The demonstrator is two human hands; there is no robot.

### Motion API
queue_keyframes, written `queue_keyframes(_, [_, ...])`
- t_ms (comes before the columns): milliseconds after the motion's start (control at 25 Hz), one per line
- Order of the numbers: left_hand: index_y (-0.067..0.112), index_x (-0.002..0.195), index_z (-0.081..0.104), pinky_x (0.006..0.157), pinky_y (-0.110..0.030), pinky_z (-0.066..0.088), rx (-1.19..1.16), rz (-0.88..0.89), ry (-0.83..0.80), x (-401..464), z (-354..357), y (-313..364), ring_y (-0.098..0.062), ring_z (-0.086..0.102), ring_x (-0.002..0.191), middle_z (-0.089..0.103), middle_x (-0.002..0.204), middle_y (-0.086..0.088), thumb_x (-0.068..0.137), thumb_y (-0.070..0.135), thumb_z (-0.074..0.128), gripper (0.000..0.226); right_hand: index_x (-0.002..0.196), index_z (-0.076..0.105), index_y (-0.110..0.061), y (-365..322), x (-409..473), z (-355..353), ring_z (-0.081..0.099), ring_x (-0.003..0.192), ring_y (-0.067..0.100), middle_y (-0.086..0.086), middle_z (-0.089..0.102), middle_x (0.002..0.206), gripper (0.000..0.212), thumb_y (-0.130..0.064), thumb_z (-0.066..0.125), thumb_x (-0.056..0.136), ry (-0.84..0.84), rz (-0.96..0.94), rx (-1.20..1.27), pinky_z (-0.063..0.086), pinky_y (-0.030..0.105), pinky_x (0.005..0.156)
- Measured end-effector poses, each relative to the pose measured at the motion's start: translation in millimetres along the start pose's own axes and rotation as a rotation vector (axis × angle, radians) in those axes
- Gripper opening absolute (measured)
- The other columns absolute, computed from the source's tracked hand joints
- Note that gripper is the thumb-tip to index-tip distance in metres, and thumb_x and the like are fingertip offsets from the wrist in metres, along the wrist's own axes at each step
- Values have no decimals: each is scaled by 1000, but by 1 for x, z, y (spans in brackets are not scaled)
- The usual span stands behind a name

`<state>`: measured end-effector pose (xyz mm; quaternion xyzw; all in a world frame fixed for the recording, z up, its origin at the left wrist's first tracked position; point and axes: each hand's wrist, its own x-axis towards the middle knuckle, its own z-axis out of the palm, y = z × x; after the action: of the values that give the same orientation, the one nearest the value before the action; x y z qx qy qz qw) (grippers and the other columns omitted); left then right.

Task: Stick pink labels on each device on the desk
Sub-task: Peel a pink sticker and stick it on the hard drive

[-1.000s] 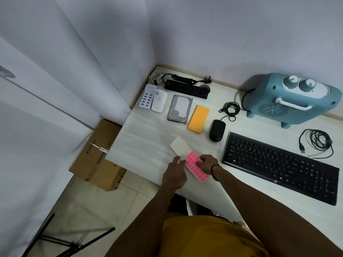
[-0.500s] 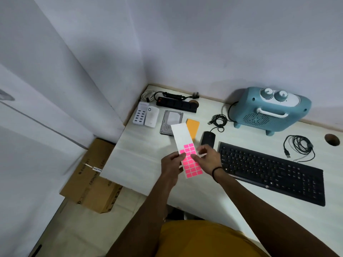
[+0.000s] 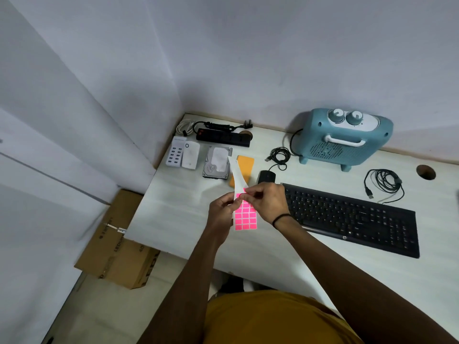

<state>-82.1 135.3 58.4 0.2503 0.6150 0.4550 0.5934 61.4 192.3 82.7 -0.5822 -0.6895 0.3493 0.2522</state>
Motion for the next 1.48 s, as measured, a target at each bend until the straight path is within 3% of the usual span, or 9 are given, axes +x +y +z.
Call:
queue_keyframes(240, [21, 95, 74, 59, -13, 53, 146, 35, 55, -21, 8, -23, -4, 72, 74, 75, 82, 7, 98, 23, 65, 10, 88, 81, -14, 16, -20, -5, 63, 66, -8, -7, 77, 81, 9, -22, 78, 84, -104, 33, 67, 52, 5, 67])
queue_keyframes(400, [19, 102, 73, 66, -23, 57, 59, -28, 86, -30, 17, -33, -11, 73, 81, 77, 93, 0, 98, 22, 65, 10, 84, 80, -14, 27, -26, -8, 66, 69, -3, -10, 73, 76, 8, -21, 76, 86, -131, 146, 161, 53, 9, 71])
queue_keyframes(560, [19, 112, 67, 86, -46, 56, 17, -254, 261, -25, 24, -49, -26, 69, 100, 73, 106, -7, 97, 16, 66, 15, 85, 77, -6, 45, -23, -11, 71, 69, 16, 11, 77, 90, 6, -9, 73, 88, -93, 502, 505, 62, 27, 73])
queue_keyframes(760, [10, 107, 71, 72, -37, 58, 107, -456, 398, -39, 3, -103, -25, 71, 92, 75, 98, -12, 92, 8, 69, 16, 85, 77, -4, 65, -48, -7, 70, 65, 18, 14, 76, 82, 3, -5, 77, 82, -180, 645, 567, 61, 26, 68])
queue_keyframes(880, [7, 107, 73, 74, -38, 62, 262, -474, 380, -35, -11, -119, -25, 72, 87, 75, 93, -10, 89, 14, 74, 19, 83, 76, -1, 68, -52, -5, 72, 69, 20, 14, 76, 81, 2, 1, 76, 82, -176, 681, 646, 60, 23, 65])
queue_keyframes(960, [6, 95, 74, 71, -37, 63, 399, -484, 354, -28, -18, -113, -24, 73, 79, 74, 85, -9, 85, 23, 79, 20, 84, 75, 2, 64, -46, 0, 73, 74, 24, 18, 75, 85, 3, 2, 77, 81, -153, 708, 702, 60, 23, 65])
queue_keyframes(1080, [14, 67, 66, 70, -31, 60, 645, -394, 342, -13, -29, -89, -16, 64, 64, 63, 68, 2, 87, 35, 75, 31, 87, 75, 3, 49, -31, 8, 75, 81, 27, 19, 76, 91, 9, 3, 79, 78, -132, 710, 742, 60, 25, 68])
queue_keyframes(1240, [17, 78, 72, 84, -39, 61, 576, -284, 336, 1, -55, -64, -21, 68, 81, 70, 79, 0, 90, 34, 70, 20, 83, 77, 0, 23, -20, 37, 76, 85, 27, 16, 77, 94, 10, 5, 79, 75, -137, 703, 716, 60, 31, 79])
queue_keyframes(1480, [11, 85, 78, 81, -29, 53, 683, -81, 368, 60, -86, 2, -28, 69, 95, 77, 89, -4, 86, 28, 67, 20, 75, 74, -5, -18, 11, 67, 71, 72, 23, 11, 76, 83, 8, 1, 79, 76, 14, 672, 772, 59, 40, 89])
